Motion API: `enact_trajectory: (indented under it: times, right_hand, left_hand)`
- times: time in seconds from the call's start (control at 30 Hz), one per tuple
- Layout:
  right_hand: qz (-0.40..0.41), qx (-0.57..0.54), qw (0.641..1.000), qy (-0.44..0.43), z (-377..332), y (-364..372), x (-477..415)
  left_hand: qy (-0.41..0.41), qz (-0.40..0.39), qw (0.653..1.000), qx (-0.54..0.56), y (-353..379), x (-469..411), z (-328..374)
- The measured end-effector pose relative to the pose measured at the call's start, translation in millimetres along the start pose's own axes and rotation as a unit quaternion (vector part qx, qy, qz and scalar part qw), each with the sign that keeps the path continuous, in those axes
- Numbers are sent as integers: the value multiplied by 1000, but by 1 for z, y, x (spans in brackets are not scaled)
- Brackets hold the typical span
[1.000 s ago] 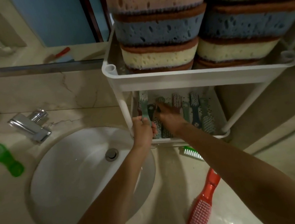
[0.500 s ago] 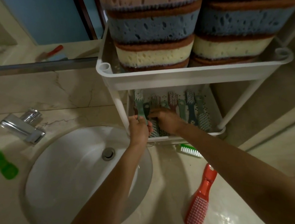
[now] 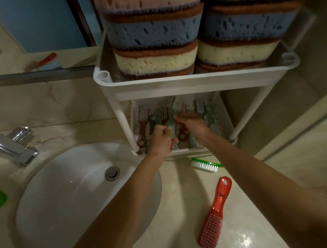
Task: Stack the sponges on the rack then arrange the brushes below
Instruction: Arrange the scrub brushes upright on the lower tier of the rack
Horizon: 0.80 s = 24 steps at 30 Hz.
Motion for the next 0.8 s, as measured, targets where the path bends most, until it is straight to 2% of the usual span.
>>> enact_trajectory:
  times: [0.1, 0.23, 0.3, 0.6, 0.7, 0.8]
  right_hand:
    - [10, -13, 1000, 26, 5, -3, 0]
    - [56, -58, 997, 11, 1, -14, -2]
    - [45, -103, 994, 13, -1, -18, -2]
    - [28, -115, 993, 1, -7, -25, 0]
    - [34, -83, 996, -15, -12, -28, 2]
    - [66, 65, 991, -102, -25, -37, 2]
  left_hand:
    - [9, -15, 1000, -22, 1, -2, 2]
    - [15, -18, 999, -22, -3, -6, 4]
    - [19, -22, 999, -28, -5, -6, 5]
    - [-8, -100, 987, -126, 13, 2, 2]
    - [-14, -108, 984, -141, 16, 5, 1]
    - [-16, -94, 989, -113, 11, 1, 4]
Point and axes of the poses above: each hand's wrist, its own x-axis away from the middle knuckle, its own y-axis out of the palm, z = x × y, the point moved 7 cm from there along -x, towards the middle knuckle, and after that the axes turned 3 degrees about z, right-handed, at the moved point
